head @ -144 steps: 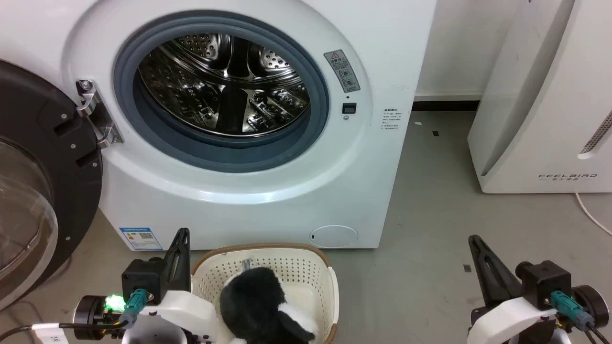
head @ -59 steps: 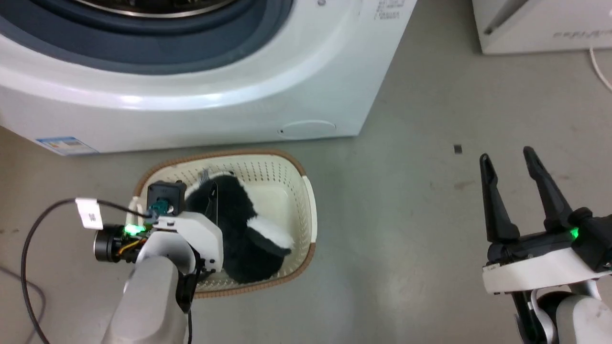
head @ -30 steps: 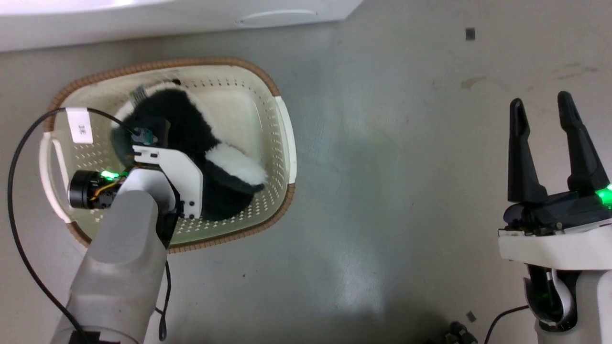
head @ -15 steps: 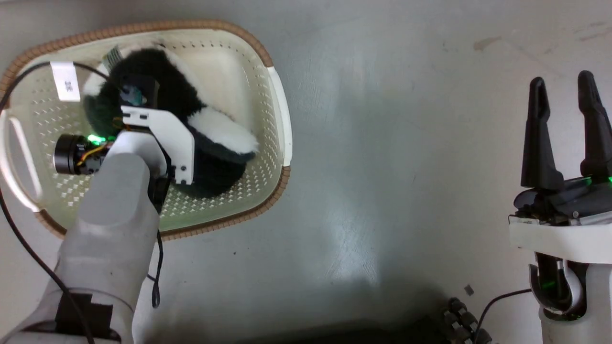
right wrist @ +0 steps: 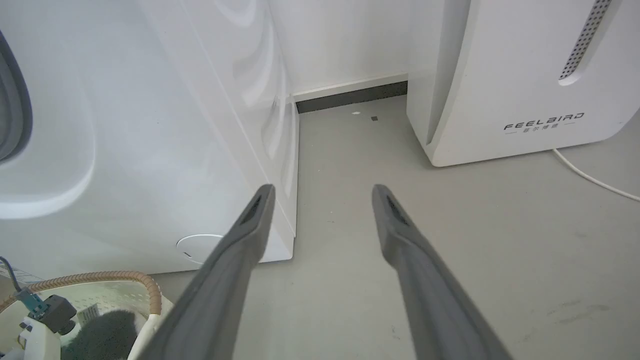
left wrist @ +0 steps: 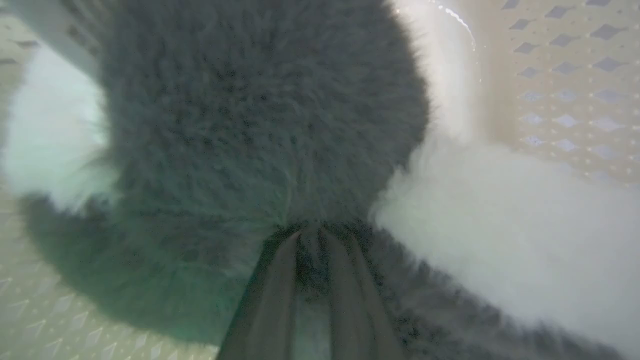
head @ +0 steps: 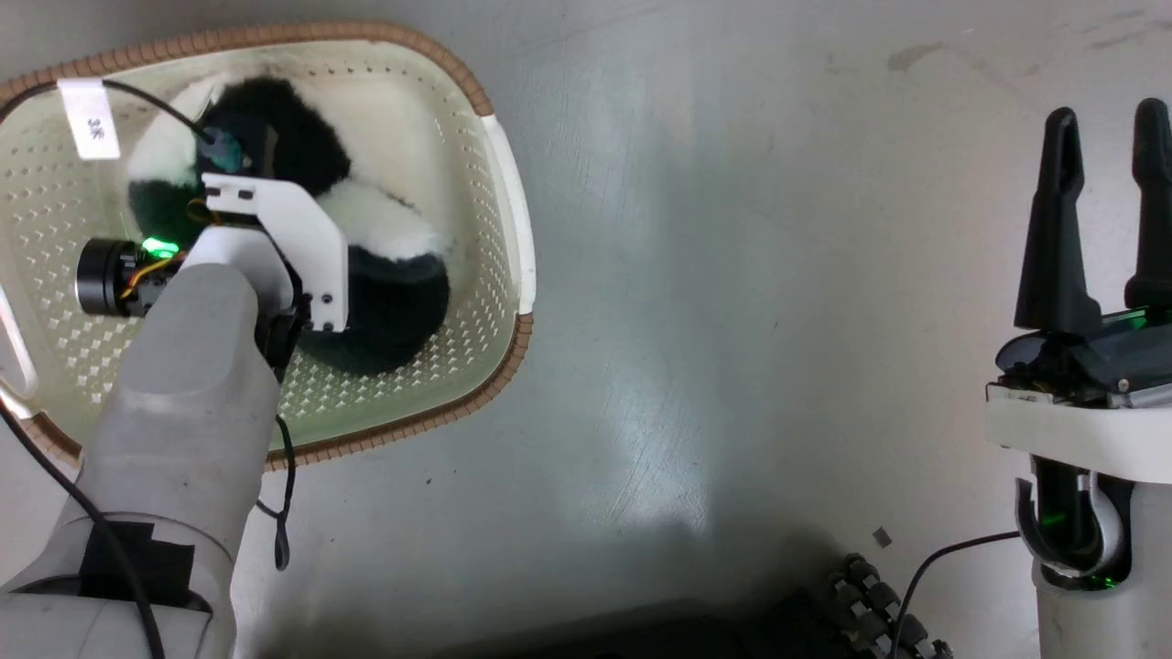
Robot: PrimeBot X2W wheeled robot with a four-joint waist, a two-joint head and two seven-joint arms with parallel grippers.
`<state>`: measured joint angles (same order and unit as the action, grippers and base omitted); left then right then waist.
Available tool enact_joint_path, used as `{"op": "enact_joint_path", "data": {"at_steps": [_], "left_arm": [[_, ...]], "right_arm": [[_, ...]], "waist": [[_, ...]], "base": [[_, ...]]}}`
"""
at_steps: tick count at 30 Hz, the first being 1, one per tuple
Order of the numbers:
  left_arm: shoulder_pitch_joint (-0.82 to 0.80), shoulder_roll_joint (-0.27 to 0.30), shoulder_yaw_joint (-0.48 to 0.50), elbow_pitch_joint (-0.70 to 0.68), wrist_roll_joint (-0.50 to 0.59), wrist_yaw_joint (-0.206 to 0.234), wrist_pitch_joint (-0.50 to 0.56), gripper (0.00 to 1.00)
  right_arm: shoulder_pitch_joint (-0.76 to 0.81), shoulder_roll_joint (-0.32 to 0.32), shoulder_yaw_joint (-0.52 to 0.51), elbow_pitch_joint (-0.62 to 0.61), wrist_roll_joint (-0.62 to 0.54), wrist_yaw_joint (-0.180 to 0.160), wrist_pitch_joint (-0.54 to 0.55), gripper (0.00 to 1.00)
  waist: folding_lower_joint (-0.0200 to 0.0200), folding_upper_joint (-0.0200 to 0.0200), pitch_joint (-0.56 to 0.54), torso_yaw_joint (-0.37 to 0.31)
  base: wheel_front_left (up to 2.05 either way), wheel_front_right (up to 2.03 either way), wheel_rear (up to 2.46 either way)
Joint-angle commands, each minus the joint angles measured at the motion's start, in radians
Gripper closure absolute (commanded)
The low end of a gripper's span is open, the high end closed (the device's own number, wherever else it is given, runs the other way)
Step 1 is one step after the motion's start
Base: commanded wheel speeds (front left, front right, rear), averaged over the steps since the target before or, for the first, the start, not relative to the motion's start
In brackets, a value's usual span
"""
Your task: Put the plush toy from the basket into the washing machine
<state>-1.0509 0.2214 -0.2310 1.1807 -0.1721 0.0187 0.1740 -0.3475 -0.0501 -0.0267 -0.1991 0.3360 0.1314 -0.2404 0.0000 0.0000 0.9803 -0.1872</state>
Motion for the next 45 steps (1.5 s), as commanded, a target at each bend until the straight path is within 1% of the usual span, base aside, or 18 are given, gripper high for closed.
{"op": "enact_joint_path", "data": {"at_steps": [1,4,6,9,13,19,26,33,37,41,45], "left_arm": [[0.011,0.019,-0.003,0.063,-0.011,0.001,0.014,1.0],[0.012,0.021,-0.007,0.094,-0.026,-0.005,0.008,1.0],[0.019,0.018,-0.011,0.11,-0.034,-0.011,-0.014,1.0],[0.059,0.004,-0.012,0.11,-0.043,-0.024,-0.048,1.0],[0.115,-0.021,-0.015,0.11,-0.056,-0.036,-0.093,1.0],[0.194,-0.072,-0.015,0.11,-0.081,-0.067,-0.164,1.0],[0.282,-0.108,-0.033,0.11,-0.089,-0.093,-0.281,1.0],[0.339,-0.131,-0.039,0.092,-0.105,-0.112,-0.406,1.0],[0.365,-0.136,-0.039,0.022,-0.103,-0.095,-0.434,1.0],[0.408,-0.13,-0.021,-0.165,-0.085,-0.063,-0.435,1.0],[0.457,-0.12,-0.001,-0.349,-0.051,-0.035,-0.435,1.0]], "right_arm": [[-0.023,0.0,0.002,0.004,0.009,-0.001,-0.012,0.0],[-0.022,0.0,0.007,0.021,0.016,-0.001,-0.018,0.0],[-0.016,0.0,0.007,0.034,0.017,-0.001,-0.021,0.0],[0.004,0.0,0.006,0.059,0.011,-0.001,-0.021,0.0],[0.037,0.0,-0.005,0.093,0.003,-0.001,-0.021,0.0],[0.104,0.0,-0.026,0.135,-0.015,-0.001,-0.021,0.0],[0.186,0.0,-0.044,0.173,-0.035,-0.001,-0.021,0.0],[0.247,0.0,-0.06,0.183,-0.053,-0.001,-0.021,0.0],[0.278,0.0,-0.066,0.179,-0.065,-0.001,-0.021,0.0],[0.303,0.0,-0.071,0.17,-0.074,-0.001,-0.021,0.0],[0.315,0.0,-0.066,0.159,-0.083,-0.001,-0.021,0.0]], "waist": [[0.0,0.0,-0.012,-0.004],[0.0,0.0,-0.04,-0.01],[0.0,0.0,-0.071,-0.009],[0.0,0.0,-0.14,0.001],[0.0,0.0,-0.24,0.027],[0.0,0.0,-0.393,0.08],[0.0,0.0,-0.56,0.127],[0.0,0.0,-0.679,0.161],[0.0,0.0,-0.731,0.179],[0.0,0.0,-0.765,0.195],[0.0,0.0,-0.774,0.2]], "base": [[0.0,0.0,0.0],[0.0,0.0,0.0],[0.0,0.0,0.0],[0.0,0.0,0.0],[0.0,0.0,0.0],[0.0,0.0,0.0],[0.0,0.0,0.0],[0.0,0.0,0.0],[0.0,0.0,0.0],[0.0,0.0,0.0],[0.0,0.0,0.0]]}}
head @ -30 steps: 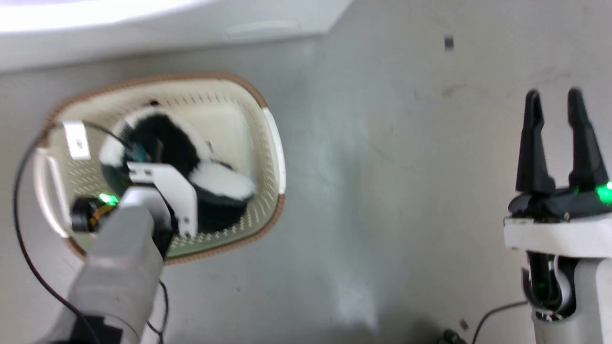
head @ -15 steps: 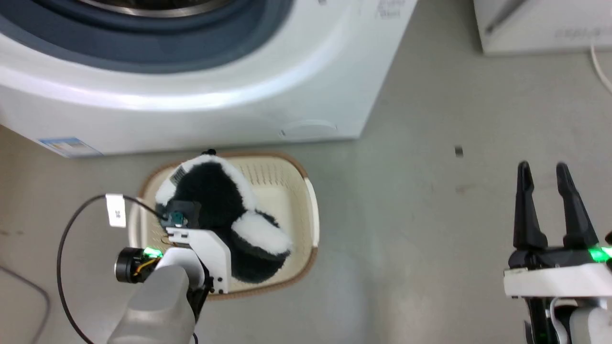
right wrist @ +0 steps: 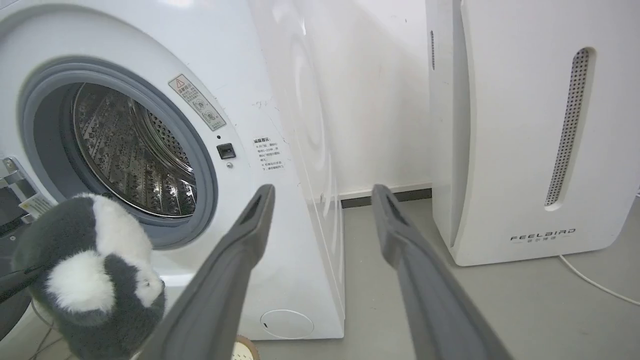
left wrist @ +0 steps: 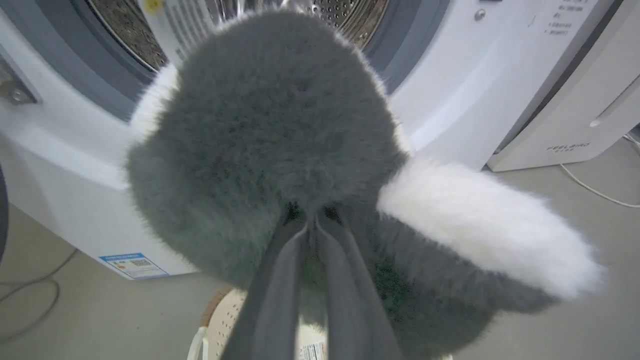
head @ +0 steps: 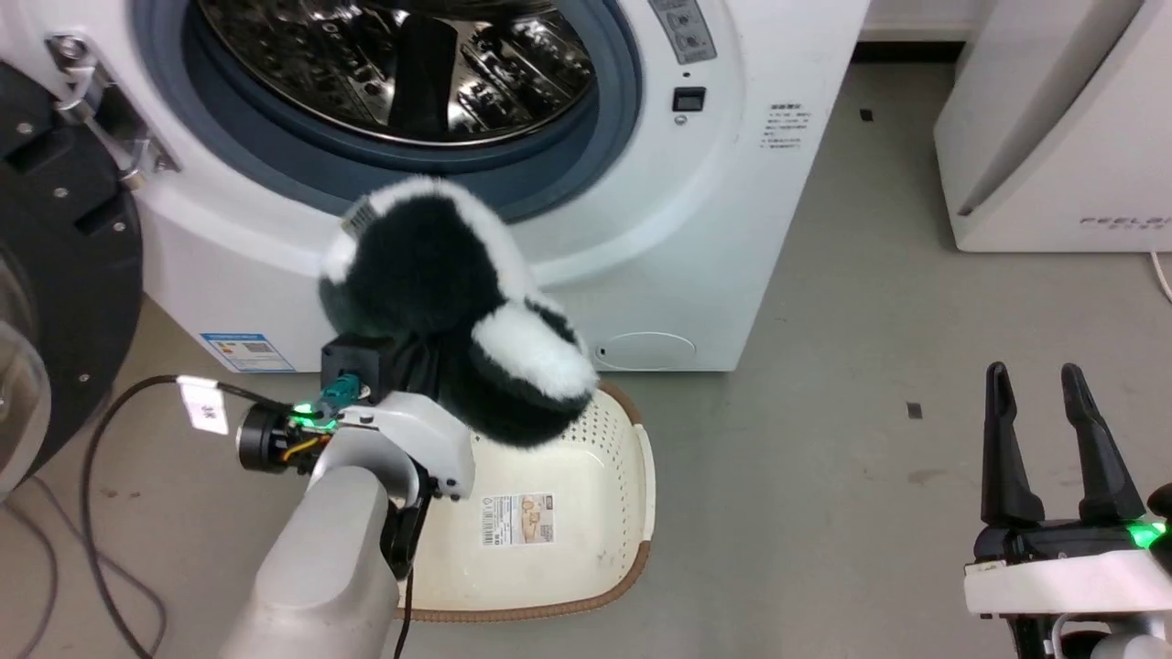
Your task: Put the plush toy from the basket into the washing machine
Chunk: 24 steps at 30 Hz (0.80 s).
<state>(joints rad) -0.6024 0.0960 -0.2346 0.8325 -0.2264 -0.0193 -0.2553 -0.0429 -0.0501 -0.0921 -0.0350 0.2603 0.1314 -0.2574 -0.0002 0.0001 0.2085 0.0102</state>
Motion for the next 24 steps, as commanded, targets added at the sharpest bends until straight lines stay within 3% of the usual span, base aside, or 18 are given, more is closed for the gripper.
{"op": "enact_joint_path", "data": {"at_steps": [1,10,24], "left_arm": [[0.018,0.006,0.009,-0.039,0.013,0.01,-0.006,1.0],[0.006,0.015,0.097,-0.236,0.045,0.031,-0.006,1.0],[-0.309,0.102,0.242,-0.207,0.077,0.048,-0.006,1.0]], "right_arm": [[0.012,0.0,0.0,-0.006,-0.009,-0.001,-0.004,0.0],[-0.02,0.0,0.018,-0.023,-0.011,-0.001,-0.004,0.0],[-0.153,0.0,0.045,-0.048,0.013,-0.001,-0.004,0.0]], "waist": [[0.0002,-0.0001,-0.003,0.002],[0.0002,-0.0001,0.056,-0.03],[0.0002,-0.0001,0.323,-0.159]], "base": [[0.0,0.0,0.0],[0.0,0.0,0.0],[0.0,0.0,0.0]]}}
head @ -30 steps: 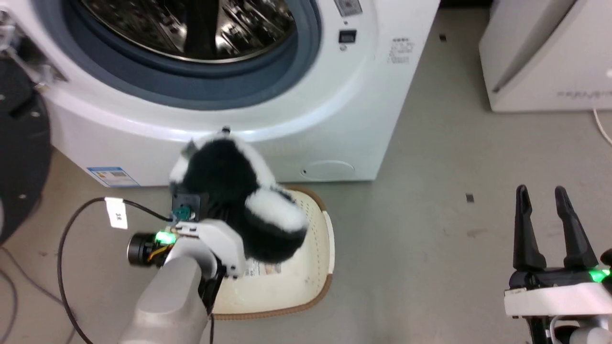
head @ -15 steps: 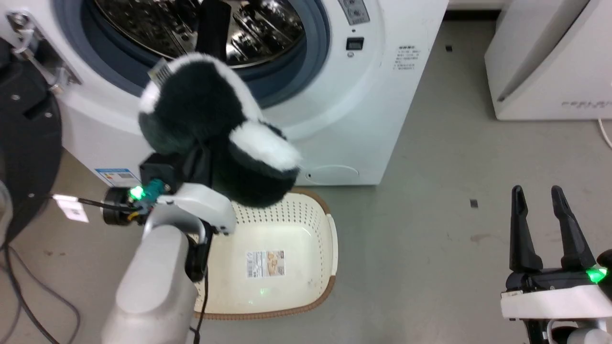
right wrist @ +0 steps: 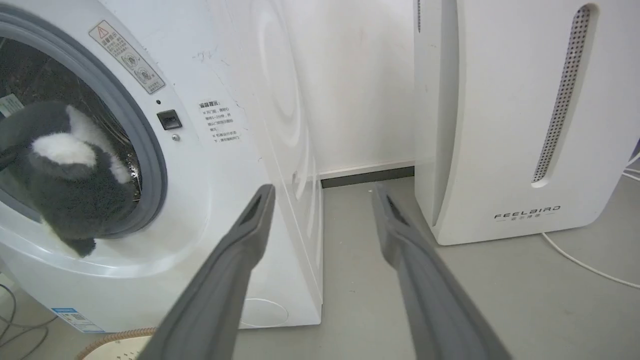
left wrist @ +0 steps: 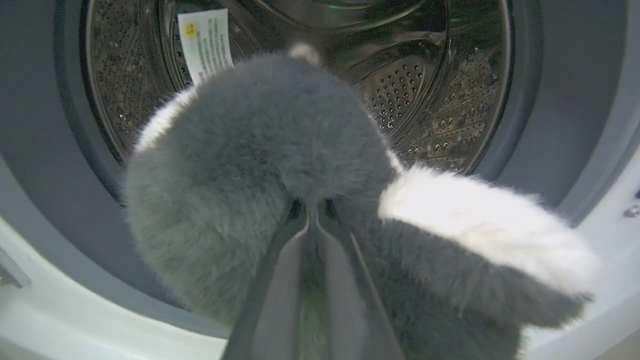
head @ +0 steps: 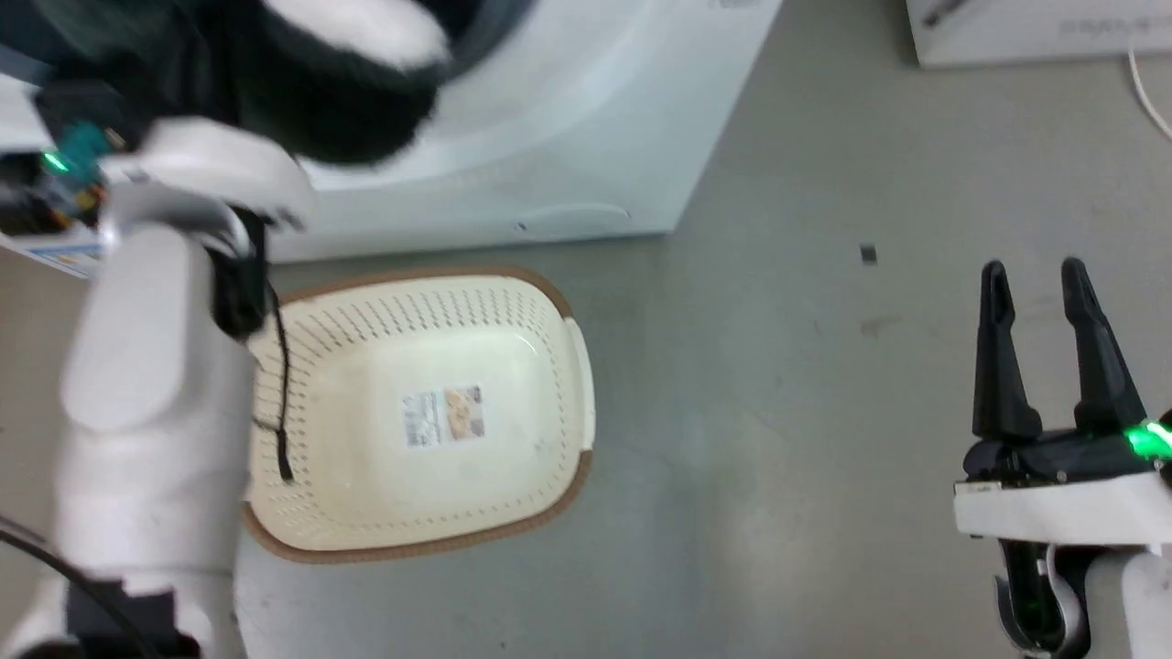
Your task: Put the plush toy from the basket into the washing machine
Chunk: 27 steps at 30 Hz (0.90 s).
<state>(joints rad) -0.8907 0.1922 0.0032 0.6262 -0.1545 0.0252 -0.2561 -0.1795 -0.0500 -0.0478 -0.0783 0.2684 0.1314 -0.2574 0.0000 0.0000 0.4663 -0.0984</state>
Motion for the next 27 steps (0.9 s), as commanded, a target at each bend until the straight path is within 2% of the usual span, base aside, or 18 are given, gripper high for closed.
{"op": "enact_joint_path", "data": {"at_steps": [1,8,16,23,24,25,27], "left_arm": [[-0.048,0.017,0.015,0.006,0.007,0.007,-0.006,1.0],[-0.239,0.096,0.065,0.047,0.018,0.014,-0.006,1.0],[-0.394,0.169,0.089,0.112,0.032,0.012,-0.006,1.0],[-0.542,0.216,0.083,0.191,0.055,0.018,-0.006,1.0],[-0.557,0.223,0.093,0.19,0.055,0.033,-0.006,0.43],[-0.563,0.227,0.097,0.202,0.051,0.031,-0.006,0.0],[-0.568,0.248,0.088,0.239,0.062,0.021,-0.006,0.0]], "right_arm": [[-0.025,0.0,0.006,-0.006,0.008,-0.001,-0.004,0.0],[-0.081,0.0,0.018,-0.012,0.04,-0.001,-0.004,0.0],[-0.102,0.0,0.036,-0.018,0.07,-0.001,-0.004,0.0],[-0.103,0.0,0.098,-0.01,0.075,-0.001,-0.004,0.0],[-0.104,0.0,0.103,-0.009,0.079,-0.001,-0.004,0.0],[-0.105,0.0,0.107,-0.008,0.084,-0.001,-0.004,0.0],[-0.1,0.0,0.117,-0.006,0.087,-0.001,-0.004,0.0]], "waist": [[0.0,0.0,0.088,-0.063],[0.0,0.0,0.206,-0.142],[0.0,0.0,0.27,-0.196],[0.0,0.0,0.3,-0.225],[0.0,0.0,0.303,-0.23],[0.0,0.0,0.303,-0.235],[0.0,0.0,0.297,-0.242]], "base": [[0.0,0.0,0.0],[0.0,0.0,0.0],[0.0,0.0,0.0],[0.0,0.0,0.0],[0.0,0.0,0.0],[0.0,0.0,0.0],[0.0,0.0,0.0]]}}
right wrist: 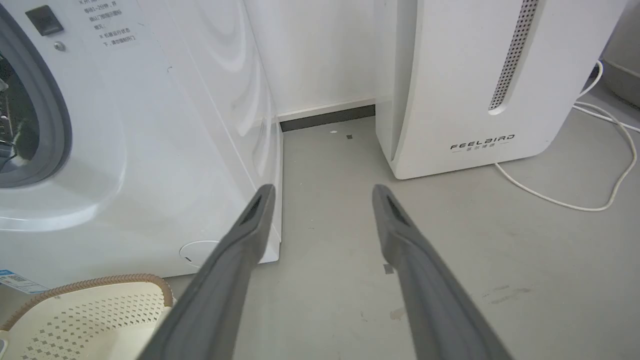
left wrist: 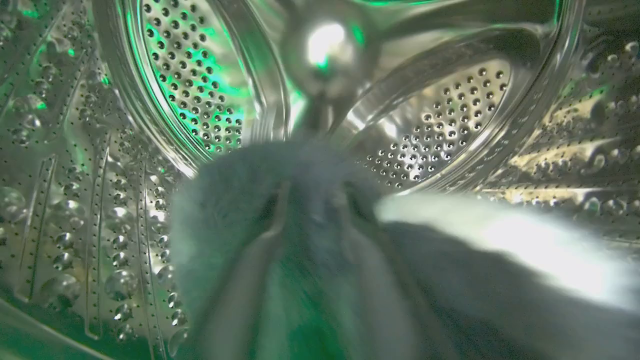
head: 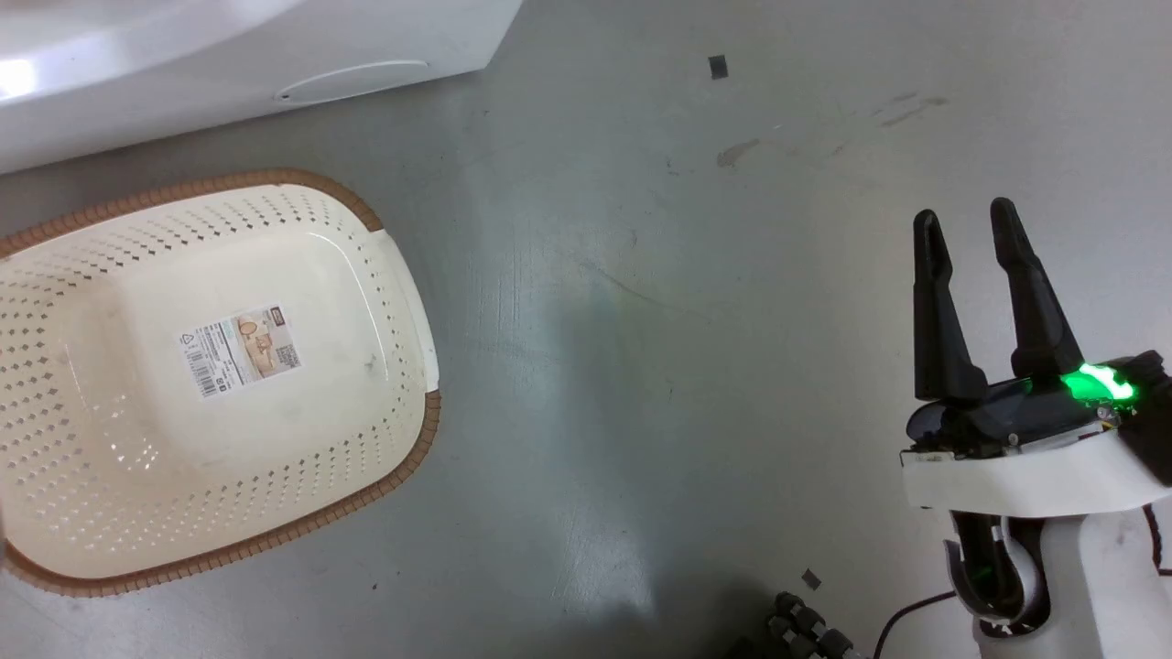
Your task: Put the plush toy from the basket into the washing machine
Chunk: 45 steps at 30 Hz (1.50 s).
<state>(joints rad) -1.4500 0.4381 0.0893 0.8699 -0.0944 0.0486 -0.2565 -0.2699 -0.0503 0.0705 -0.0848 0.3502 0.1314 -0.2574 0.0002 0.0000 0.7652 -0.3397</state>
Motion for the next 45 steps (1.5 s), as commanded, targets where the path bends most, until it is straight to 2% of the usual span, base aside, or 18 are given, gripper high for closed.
{"op": "enact_joint_path", "data": {"at_steps": [1,11,19,24,25,32,39,45], "left_arm": [[-0.011,0.01,0.001,0.005,0.005,-0.002,-0.005,0.0],[0.064,-0.005,-0.025,0.075,0.015,-0.02,-0.005,0.0],[0.265,-0.059,-0.017,0.017,0.001,-0.021,-0.005,0.0],[0.419,-0.102,-0.003,-0.071,-0.005,-0.015,-0.005,0.0],[0.523,-0.131,0.013,-0.139,-0.01,-0.005,-0.005,0.0],[0.753,-0.205,0.01,-0.314,0.014,0.005,-0.005,0.0],[0.939,-0.273,-0.034,-0.459,0.041,-0.022,-0.005,0.0],[1.095,-0.306,-0.058,-0.544,0.049,-0.046,-0.005,0.0]], "right_arm": [[-0.005,0.0,0.004,0.0,0.002,-0.001,-0.004,0.0],[0.017,0.0,0.008,0.01,-0.031,-0.001,-0.004,0.0],[0.038,0.0,-0.002,0.028,-0.067,-0.001,-0.004,0.0],[0.06,0.0,-0.01,0.042,-0.091,-0.001,-0.004,0.0],[0.073,0.0,-0.018,0.047,-0.1,-0.001,-0.004,0.0],[0.121,0.0,-0.029,0.054,-0.131,-0.001,-0.004,0.0],[0.193,0.0,-0.057,0.063,-0.16,-0.001,-0.004,0.0],[0.249,0.0,-0.088,0.07,-0.171,-0.001,-0.004,0.0]], "waist": [[-0.0002,0.0,-0.004,-0.002],[-0.0002,0.0,-0.072,0.04],[-0.0002,0.0,-0.185,0.097],[-0.0002,0.0,-0.268,0.133],[-0.0002,0.0,-0.316,0.155],[-0.0002,0.0,-0.426,0.222],[-0.0002,0.0,-0.533,0.282],[-0.0002,0.0,-0.616,0.309]], "base": [[0.0,0.0,0.0],[0.0,0.0,0.0],[0.0,0.0,0.0],[0.0,0.0,0.0],[0.0,0.0,0.0],[0.0,0.0,0.0],[0.0,0.0,0.0],[0.0,0.0,0.0]]}}
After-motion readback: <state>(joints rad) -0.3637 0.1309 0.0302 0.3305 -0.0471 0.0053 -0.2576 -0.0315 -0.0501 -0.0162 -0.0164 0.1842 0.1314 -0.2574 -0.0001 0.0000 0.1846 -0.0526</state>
